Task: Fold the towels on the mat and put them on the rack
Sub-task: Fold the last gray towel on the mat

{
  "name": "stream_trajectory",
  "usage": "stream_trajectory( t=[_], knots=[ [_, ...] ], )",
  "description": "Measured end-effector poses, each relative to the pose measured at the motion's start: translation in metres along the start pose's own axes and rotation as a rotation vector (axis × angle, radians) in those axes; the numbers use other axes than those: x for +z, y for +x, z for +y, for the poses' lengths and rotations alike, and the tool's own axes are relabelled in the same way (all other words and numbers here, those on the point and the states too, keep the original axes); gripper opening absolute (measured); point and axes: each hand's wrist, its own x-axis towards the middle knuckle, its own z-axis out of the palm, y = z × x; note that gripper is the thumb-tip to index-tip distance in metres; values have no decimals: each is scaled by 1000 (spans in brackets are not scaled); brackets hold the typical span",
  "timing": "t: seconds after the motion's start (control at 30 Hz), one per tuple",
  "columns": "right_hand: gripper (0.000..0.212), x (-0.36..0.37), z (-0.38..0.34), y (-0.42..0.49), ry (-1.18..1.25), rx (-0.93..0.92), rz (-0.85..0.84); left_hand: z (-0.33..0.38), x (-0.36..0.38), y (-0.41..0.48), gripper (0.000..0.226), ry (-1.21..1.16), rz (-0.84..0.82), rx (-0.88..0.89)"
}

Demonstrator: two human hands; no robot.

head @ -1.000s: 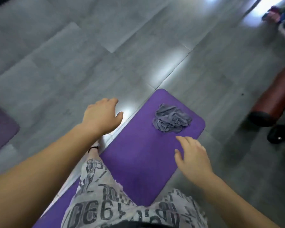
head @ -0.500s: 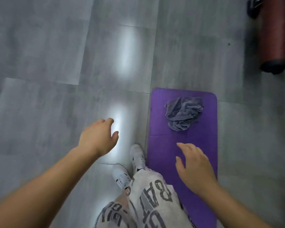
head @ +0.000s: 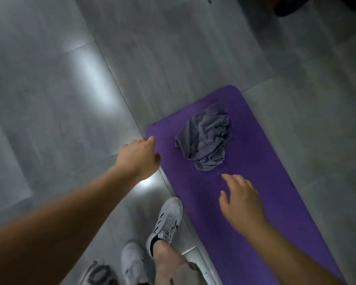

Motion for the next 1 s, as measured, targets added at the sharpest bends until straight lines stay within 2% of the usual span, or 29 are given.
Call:
stream_trajectory(
  t=[0.13,0.3,0.47,0.6,0.67,0.77,0.83,0.93,1.0],
  knots=[
    [52,55,13,69,73,119,-39,11,45,102,33,61,-45,57],
    [59,122,41,167,138,193,17,21,114,200,43,42,-103,86],
    [78,168,66,252,183,291,49,19,178,276,41,-59,-133,44],
    [95,195,75,289,227,366,-6,23,207,310,45,-129,-103,24],
    [91,208,79,295,197,389,18,24,213,317,55,-160,-82,34],
    [63,222,84,298,224,361,136,28,220,321,61,-235,-144,141],
    [48,226,88,293,309,341,173,36,222,319,48,-350,-205,168],
    [39,220,87,267,418,336,257,48,211,305,8,-529,-179,187],
    [39,206,82,236,458,346,333,56,193,283,18,-567,-138,252]
  ],
)
